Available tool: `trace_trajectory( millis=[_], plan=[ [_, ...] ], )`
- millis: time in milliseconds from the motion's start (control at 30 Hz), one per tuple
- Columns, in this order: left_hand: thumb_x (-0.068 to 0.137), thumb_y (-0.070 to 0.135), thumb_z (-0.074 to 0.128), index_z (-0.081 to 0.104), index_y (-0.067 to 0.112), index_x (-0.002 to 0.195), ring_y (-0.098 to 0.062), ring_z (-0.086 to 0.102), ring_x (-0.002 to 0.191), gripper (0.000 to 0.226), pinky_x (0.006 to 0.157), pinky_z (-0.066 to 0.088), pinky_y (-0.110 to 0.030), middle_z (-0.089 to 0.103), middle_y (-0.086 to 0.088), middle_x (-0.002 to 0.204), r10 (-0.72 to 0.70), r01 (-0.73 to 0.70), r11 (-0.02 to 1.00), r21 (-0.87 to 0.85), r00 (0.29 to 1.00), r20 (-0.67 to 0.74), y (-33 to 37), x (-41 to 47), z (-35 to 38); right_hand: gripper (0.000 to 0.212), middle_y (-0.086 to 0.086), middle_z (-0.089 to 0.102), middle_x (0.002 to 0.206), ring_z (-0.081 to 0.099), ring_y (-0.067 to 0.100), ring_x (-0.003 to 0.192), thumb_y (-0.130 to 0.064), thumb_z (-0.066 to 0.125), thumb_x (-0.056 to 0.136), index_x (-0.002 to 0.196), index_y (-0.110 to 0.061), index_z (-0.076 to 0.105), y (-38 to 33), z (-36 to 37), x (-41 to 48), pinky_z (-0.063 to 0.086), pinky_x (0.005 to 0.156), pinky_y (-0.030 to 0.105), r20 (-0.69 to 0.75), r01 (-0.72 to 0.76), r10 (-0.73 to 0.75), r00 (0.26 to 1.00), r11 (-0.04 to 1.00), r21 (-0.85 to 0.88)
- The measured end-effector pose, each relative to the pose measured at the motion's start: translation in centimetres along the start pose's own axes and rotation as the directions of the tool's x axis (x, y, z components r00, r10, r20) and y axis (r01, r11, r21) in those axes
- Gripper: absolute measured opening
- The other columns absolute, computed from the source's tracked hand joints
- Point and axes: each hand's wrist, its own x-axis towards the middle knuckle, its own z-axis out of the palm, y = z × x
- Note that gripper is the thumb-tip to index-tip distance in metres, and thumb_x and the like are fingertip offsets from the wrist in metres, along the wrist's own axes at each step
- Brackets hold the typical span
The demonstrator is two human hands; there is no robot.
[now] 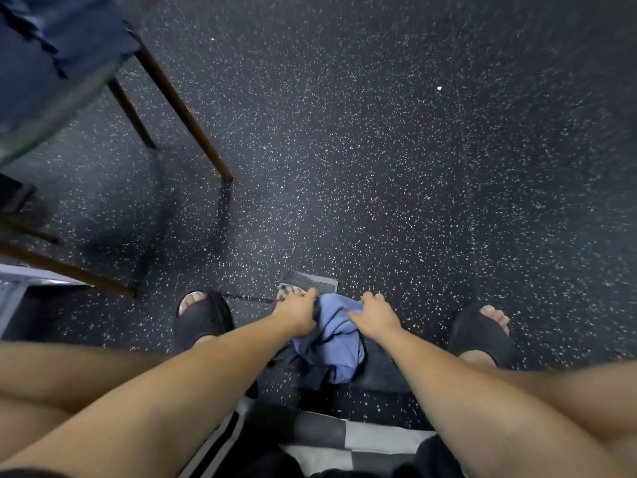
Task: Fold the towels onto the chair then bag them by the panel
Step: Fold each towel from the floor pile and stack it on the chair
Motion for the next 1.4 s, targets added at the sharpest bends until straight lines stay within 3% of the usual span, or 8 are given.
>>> trace_trajectory(
  millis=[233, 367, 467, 633, 800, 1000, 1233, 1400],
  plan=[
    [0.081, 0.032, 0.078, 0.059, 0.022, 0.123, -0.023, 0.059, 0.101, 0.047, 0.082, 0.05, -0.032, 0.064, -0.001, 0.105, -0.112, 0.107, 0.956, -0.274, 0.994, 0.0, -0.8, 0.6, -0.4, 0.082, 0.017, 0.06, 0.141, 0.063, 0.037, 0.126, -0.048, 0.082, 0.089, 0.147, -0.005, 0.046, 0.9, 1.2, 0.8, 0.049, 0.089, 0.034, 0.033, -0.227, 0.232, 0.972, 0.897, 0.378],
    [0.075, 0.039, 0.085, 0.073, 0.024, 0.072, -0.017, 0.057, 0.068, 0.02, 0.065, 0.045, -0.028, 0.063, 0.005, 0.069, -0.118, 0.105, 0.869, -0.484, 0.993, 0.005, -1.3, 1.5, -2.0, 0.027, 0.008, 0.074, 0.101, 0.069, 0.026, 0.089, -0.035, 0.082, 0.09, 0.103, -0.016, 0.068, 1.0, 0.4, 1.5, 0.056, 0.079, 0.036, 0.021, -0.16, 0.166, 0.986, 0.898, 0.41],
    [0.081, 0.021, 0.087, 0.079, 0.016, 0.072, -0.02, 0.059, 0.061, 0.013, 0.06, 0.051, -0.03, 0.068, -0.003, 0.067, -0.128, 0.121, 0.763, -0.635, 0.991, 0.036, -1.3, 1.3, -3.9, 0.013, 0.005, 0.067, 0.064, 0.06, 0.02, 0.054, -0.016, 0.072, 0.092, 0.079, -0.017, 0.068, 0.3, -1.9, 1.4, 0.057, 0.062, 0.034, 0.039, -0.104, 0.096, 0.995, 0.89, 0.444],
    [0.085, 0.019, 0.088, 0.073, 0.019, 0.079, -0.014, 0.059, 0.07, 0.015, 0.063, 0.048, -0.025, 0.07, 0.0, 0.077, -0.012, -0.015, 0.818, -0.575, 0.999, -0.044, -0.7, 0.5, -9.2, 0.006, 0.002, 0.072, 0.073, 0.06, 0.016, 0.059, -0.012, 0.067, 0.087, 0.091, -0.015, 0.07, -1.9, -8.4, 1.2, 0.048, 0.055, 0.025, -0.011, 0.081, -0.085, 0.996, 0.906, 0.416],
    [0.086, 0.022, 0.086, 0.075, 0.013, 0.092, -0.015, 0.06, 0.074, 0.015, 0.07, 0.049, -0.03, 0.071, 0.002, 0.08, 0.091, -0.17, 0.853, -0.493, 0.979, -0.18, 0.5, -1.3, -16.4, 0.038, -0.004, 0.065, 0.071, 0.051, 0.012, 0.055, -0.012, 0.068, 0.086, 0.122, -0.024, 0.068, -4.9, -16.2, 0.2, 0.04, 0.047, 0.022, 0.061, 0.307, -0.323, 0.944, 0.932, 0.194],
    [0.089, 0.028, 0.087, 0.074, 0.02, 0.091, -0.009, 0.063, 0.072, 0.015, 0.07, 0.052, -0.029, 0.075, 0.003, 0.083, 0.225, -0.316, 0.881, -0.353, 0.934, -0.276, 2.3, -5.7, -25.7, 0.042, -0.003, 0.069, 0.077, 0.055, 0.013, 0.058, -0.015, 0.069, 0.084, 0.123, -0.031, 0.067, -8.8, -25.6, -3.8, 0.043, 0.047, 0.022, 0.061, 0.451, -0.449, 0.892, 0.892, -0.024],
    [0.088, 0.034, 0.087, 0.076, 0.023, 0.095, -0.005, 0.058, 0.074, 0.017, 0.072, 0.046, -0.029, 0.069, 0.01, 0.083, 0.343, -0.422, 0.893, -0.158, 0.863, -0.37, 5.7, -12.2, -35.9, 0.028, 0.001, 0.075, 0.096, 0.072, 0.029, 0.076, -0.031, 0.068, 0.077, 0.104, -0.04, 0.068, -12.7, -34.5, -10.0, 0.063, 0.063, 0.048, -0.026, 0.538, -0.54, 0.841, 0.841, -0.052],
    [0.09, 0.028, 0.087, 0.077, 0.021, 0.093, -0.006, 0.055, 0.072, 0.012, 0.071, 0.043, -0.03, 0.066, 0.009, 0.08, 0.421, -0.527, 0.837, -0.145, 0.791, -0.444, 7.7, -17.1, -40.5, 0.043, -0.009, 0.07, 0.072, 0.057, 0.013, 0.061, -0.008, 0.066, 0.089, 0.125, -0.032, 0.064, -13.9, -38.7, -13.9, 0.046, 0.052, 0.031, -0.02, 0.611, -0.613, 0.79, 0.783, 0.119]
  ],
)
